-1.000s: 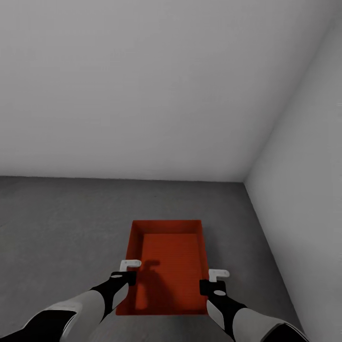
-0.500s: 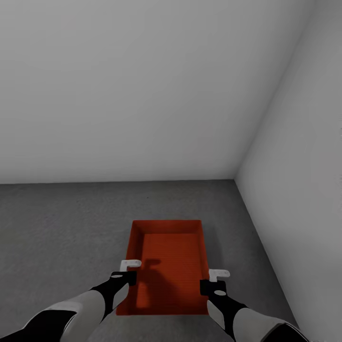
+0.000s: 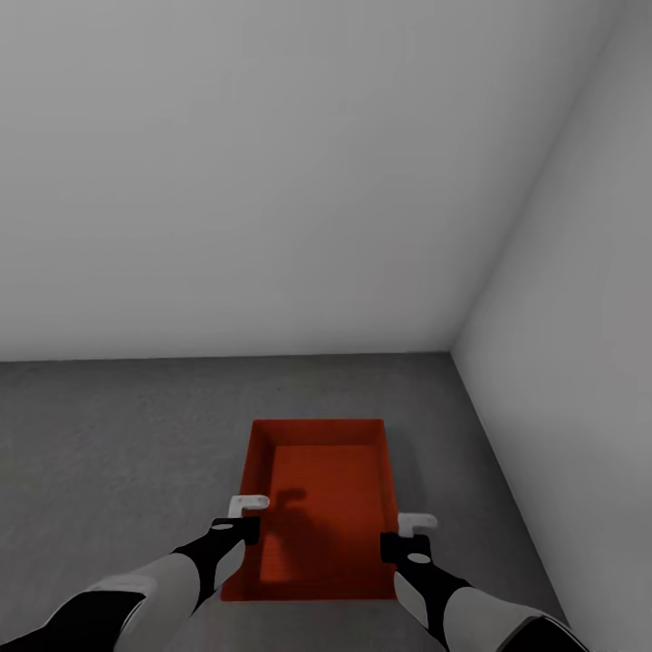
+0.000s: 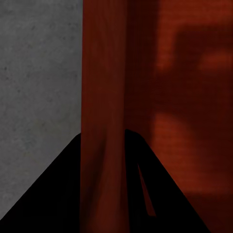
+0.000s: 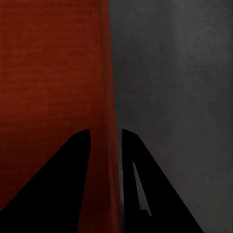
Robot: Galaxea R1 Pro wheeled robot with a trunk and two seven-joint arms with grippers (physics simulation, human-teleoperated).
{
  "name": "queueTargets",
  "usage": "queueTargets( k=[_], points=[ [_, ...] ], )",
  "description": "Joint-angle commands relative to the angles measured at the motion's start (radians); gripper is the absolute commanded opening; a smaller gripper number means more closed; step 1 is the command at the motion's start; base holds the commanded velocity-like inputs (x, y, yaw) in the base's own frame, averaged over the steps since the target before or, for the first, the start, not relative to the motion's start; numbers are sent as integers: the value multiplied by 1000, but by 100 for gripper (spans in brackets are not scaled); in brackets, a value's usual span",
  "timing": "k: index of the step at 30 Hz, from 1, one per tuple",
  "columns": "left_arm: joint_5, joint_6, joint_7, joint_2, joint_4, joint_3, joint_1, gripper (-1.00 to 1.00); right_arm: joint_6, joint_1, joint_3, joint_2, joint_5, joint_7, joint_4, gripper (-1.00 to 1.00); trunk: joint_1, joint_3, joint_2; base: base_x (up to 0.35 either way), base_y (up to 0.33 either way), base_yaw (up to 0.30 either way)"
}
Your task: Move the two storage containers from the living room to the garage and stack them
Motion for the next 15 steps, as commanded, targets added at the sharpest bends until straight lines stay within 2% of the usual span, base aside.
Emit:
queueTargets(
  k=[1,6,15],
  points=[
    [-1,1,35,7,-1,1,-1,-100,-7,0,44,-11,-14,-4,15,-100,1,-1,-1,312,0,0],
    [-1,2,35,7,-1,1,-1,-100,-7,-1,44,-11,-14,-4,15,-100,1,-1,-1,196,0,0],
    [-1,3,35,7,-1,1,-1,-100,-7,-1,44,-11,-14,-4,15,-100,1,-1,-1,20,0,0]
  ],
)
